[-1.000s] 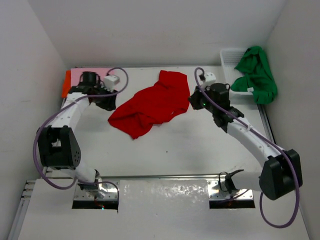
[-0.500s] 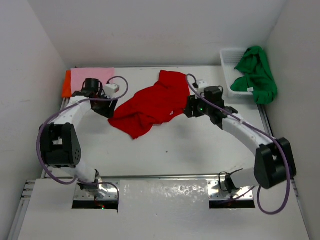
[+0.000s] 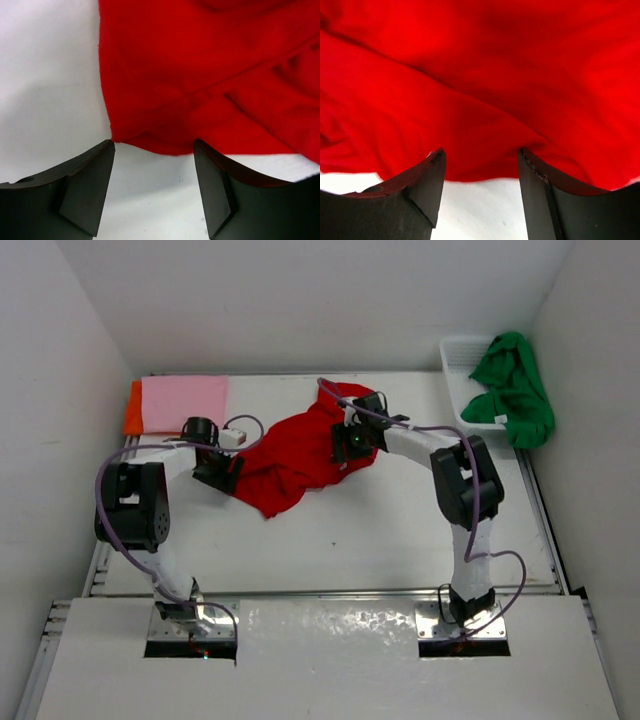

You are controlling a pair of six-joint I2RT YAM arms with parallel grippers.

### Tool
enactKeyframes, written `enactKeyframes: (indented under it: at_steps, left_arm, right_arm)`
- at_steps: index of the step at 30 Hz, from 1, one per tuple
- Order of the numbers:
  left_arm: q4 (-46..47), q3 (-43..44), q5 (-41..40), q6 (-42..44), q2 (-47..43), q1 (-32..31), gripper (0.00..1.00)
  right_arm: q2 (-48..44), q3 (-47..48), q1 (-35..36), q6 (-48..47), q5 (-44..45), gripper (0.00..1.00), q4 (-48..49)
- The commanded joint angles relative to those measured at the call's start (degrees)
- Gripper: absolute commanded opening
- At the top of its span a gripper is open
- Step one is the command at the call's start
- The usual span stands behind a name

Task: Fold and stack the t-shirts

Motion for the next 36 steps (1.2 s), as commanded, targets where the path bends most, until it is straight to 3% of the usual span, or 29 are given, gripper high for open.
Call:
enactKeyframes:
  at_steps: [1, 12, 17, 18, 19, 20, 21, 24, 27, 31, 36]
  left_arm:
    - [4.0, 2.2, 2.1, -1.7, 1.0, -0.1, 0.63]
    - [6.5, 5.0, 2.8, -3.9, 7.1, -0.1, 0.63]
    - [5.9, 7.6, 5.9, -5.1, 9.1, -0.1, 0.60]
    - [5.6, 8.3, 6.5, -5.3, 9.6, -0.1, 0.54]
    - [5.2, 8.8, 7.9, -5.4, 10.0, -0.1, 0.42]
    - [5.1, 8.8, 8.7, -5.4, 10.0, -0.1, 0.42]
    - [4.9, 8.9, 9.4, -5.4, 10.2, -0.1, 0.27]
    - [4.0, 9.5, 10.9, -5.3, 10.0, -0.1, 0.00]
    - [3.9, 10.1, 11.8, -4.9, 8.0, 1.8, 0.00]
    - [5.3, 13.4, 7.5, -3.9, 2.5, 3.6, 0.00]
    - [3.1, 29.9, 3.3, 0.3, -3.7, 3.5, 0.00]
  right_arm:
    - [3.8, 5.3, 1.4, -2.4, -0.9, 0.57, -3.9]
    - [8.3, 7.6, 2.0, 0.7, 0.8, 0.58, -1.1]
    - [9.2, 8.4, 1.8, 9.8, 5.5, 0.30, 2.7]
    - [10.4, 9.0, 1.8, 12.3, 5.4, 0.26, 3.1]
    - [12.2, 10.7, 1.8, 14.4, 4.9, 0.12, 2.8]
    - [12.2, 11.4, 1.8, 14.4, 4.8, 0.05, 2.8]
    - [13.1, 11.9, 1.8, 16.0, 4.8, 0.00, 2.6]
    - [8.9, 8.5, 1.7, 17.3, 8.5, 0.00, 6.1]
    - [3.4, 4.1, 1.5, 14.7, 12.9, 0.00, 8.3]
    - [-5.3, 6.7, -0.6, 9.1, 14.4, 0.00, 7.3]
    - [-11.9, 18.7, -5.0, 2.9, 13.5, 0.00, 1.9]
